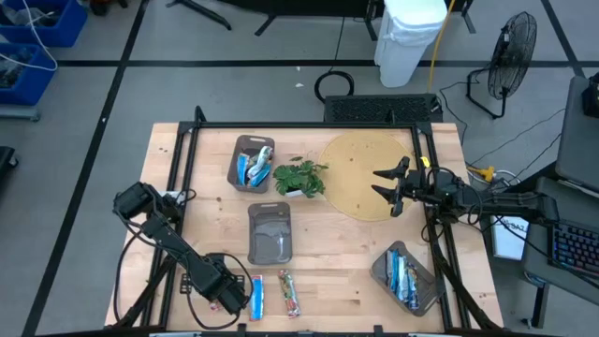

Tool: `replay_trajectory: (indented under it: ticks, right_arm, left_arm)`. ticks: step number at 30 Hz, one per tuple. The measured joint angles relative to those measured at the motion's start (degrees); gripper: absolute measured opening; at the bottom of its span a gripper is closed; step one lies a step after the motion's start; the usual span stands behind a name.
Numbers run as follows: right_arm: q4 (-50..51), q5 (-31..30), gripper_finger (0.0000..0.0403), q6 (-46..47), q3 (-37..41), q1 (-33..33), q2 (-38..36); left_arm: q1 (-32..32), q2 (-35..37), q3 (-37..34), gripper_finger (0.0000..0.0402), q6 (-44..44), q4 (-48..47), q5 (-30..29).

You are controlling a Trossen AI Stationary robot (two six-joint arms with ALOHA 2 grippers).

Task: Pick and place Granola Bars by type
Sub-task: Put the left red granola bar into the bottom left black bin

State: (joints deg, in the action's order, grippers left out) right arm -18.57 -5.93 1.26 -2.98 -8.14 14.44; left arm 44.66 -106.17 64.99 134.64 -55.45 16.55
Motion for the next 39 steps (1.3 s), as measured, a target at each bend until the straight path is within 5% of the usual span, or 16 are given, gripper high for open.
replay_trajectory:
  ticks: [20, 29, 35, 39]
  right_arm:
    - [0.0, 0.0, 0.0201, 0.0, 0.0, 0.0, 0.0]
    - [0.0, 0.0, 0.0201, 0.0, 0.0, 0.0, 0.0]
    - [0.0, 0.0, 0.0201, 0.0, 0.0, 0.0, 0.0]
    - [0.0, 0.0, 0.0201, 0.0, 0.0, 0.0, 0.0]
  left_arm:
    - [0.0, 1.7, 0.0, 0.0002, -5.5, -5.3, -3.4]
    - [0.0, 9.4, 0.0, 0.0001, -10.1, -12.9, -19.7]
    - [0.0, 14.2, -0.1, 0.0001, -14.0, -23.7, -24.7]
    - [0.1, 18.6, -4.4, 0.0, -16.9, -22.4, -28.9]
